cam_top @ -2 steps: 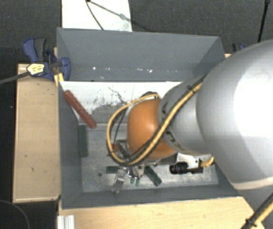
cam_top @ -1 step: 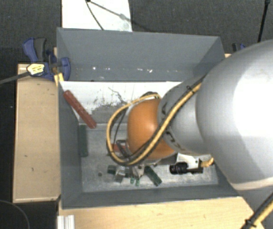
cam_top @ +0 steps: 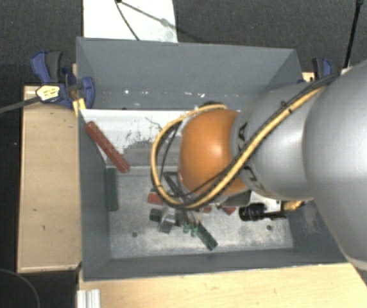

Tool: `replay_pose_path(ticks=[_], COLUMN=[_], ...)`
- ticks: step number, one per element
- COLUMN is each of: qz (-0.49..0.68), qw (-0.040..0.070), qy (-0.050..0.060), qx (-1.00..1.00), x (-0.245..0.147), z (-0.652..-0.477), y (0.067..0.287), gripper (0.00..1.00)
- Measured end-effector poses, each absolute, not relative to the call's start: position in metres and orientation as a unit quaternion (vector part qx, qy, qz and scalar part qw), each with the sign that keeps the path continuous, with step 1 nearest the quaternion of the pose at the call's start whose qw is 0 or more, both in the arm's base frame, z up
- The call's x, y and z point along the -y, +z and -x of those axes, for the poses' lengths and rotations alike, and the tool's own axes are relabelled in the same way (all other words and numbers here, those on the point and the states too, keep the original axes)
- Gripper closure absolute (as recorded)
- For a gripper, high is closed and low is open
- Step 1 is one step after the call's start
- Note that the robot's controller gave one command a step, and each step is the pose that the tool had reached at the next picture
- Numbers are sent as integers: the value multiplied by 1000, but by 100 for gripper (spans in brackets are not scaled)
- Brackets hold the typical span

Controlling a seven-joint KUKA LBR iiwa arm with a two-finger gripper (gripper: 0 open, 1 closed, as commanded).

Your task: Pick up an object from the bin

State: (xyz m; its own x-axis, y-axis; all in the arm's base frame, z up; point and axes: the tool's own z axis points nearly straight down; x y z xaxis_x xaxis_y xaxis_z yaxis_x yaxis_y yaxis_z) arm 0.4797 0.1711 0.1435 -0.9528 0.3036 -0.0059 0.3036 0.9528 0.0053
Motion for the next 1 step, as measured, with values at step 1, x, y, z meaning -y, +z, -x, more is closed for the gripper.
replay_pose_path(ticks=[1], qz=[-153], qw=[2], qy=[1], qx=[-988], x=[-172], z=[-481], y=[159], gripper=[100])
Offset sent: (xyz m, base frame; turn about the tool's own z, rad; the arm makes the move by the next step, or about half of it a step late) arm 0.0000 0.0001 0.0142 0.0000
